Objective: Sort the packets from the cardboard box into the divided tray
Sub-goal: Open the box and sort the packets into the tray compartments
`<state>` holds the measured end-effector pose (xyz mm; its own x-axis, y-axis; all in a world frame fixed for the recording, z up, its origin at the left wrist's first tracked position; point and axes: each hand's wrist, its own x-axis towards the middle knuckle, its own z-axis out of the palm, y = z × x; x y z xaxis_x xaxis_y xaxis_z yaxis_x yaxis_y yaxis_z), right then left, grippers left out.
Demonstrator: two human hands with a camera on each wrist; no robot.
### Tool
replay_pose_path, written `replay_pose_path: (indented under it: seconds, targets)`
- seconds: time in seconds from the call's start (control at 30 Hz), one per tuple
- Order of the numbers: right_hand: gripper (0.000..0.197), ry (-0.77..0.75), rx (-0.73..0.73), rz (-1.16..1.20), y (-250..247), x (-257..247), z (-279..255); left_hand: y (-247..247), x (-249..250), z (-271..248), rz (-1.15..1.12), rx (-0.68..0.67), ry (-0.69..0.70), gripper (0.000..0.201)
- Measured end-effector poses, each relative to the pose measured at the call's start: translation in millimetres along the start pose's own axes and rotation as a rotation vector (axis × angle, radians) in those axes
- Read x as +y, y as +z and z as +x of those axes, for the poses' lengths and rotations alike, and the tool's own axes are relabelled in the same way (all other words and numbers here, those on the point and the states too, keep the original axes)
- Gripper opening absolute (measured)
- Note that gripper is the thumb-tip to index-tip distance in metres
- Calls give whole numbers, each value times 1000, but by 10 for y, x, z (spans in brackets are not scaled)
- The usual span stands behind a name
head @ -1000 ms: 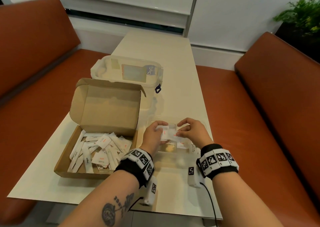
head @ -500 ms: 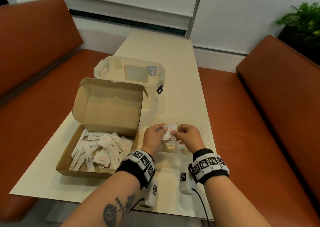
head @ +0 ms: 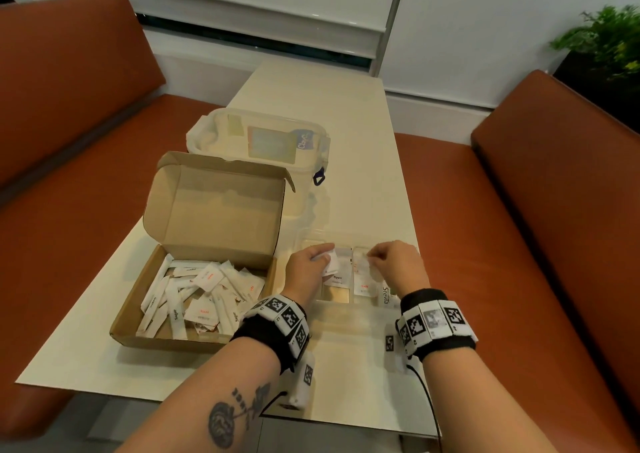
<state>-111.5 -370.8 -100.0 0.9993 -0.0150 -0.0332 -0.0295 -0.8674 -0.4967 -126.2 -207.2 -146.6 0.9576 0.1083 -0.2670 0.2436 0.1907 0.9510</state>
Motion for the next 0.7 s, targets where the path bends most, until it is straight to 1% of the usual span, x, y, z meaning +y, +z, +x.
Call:
replay_pose_path:
  seconds: [0.03, 0.1, 0.2, 0.33, 0.43, 0.5, 0.7]
  targets:
    - [16, -10, -43, -63, 19, 22, -5, 0, -12, 12, 3, 3, 3, 29]
    - [16, -41, -93, -113, 80, 44, -17, 1, -28, 30, 24, 3, 10, 30]
    - [15, -73, -120, -130, 169, 61, -31, -6, -34, 35, 41, -3, 13, 32]
    - [15, -75, -148, -103, 228, 131, -34, -16, -54, 54, 60, -9, 25, 29]
    - [13, -83, -78, -55, 261, 184, -77, -18, -55, 53, 65, -8, 28, 29]
    - [15, -80, -29, -33, 287, 204, -119, -16, -52, 50, 69, -8, 32, 29]
    - [19, -79, -93, -137, 328, 179, -111, -12, -42, 46, 70, -12, 23, 30]
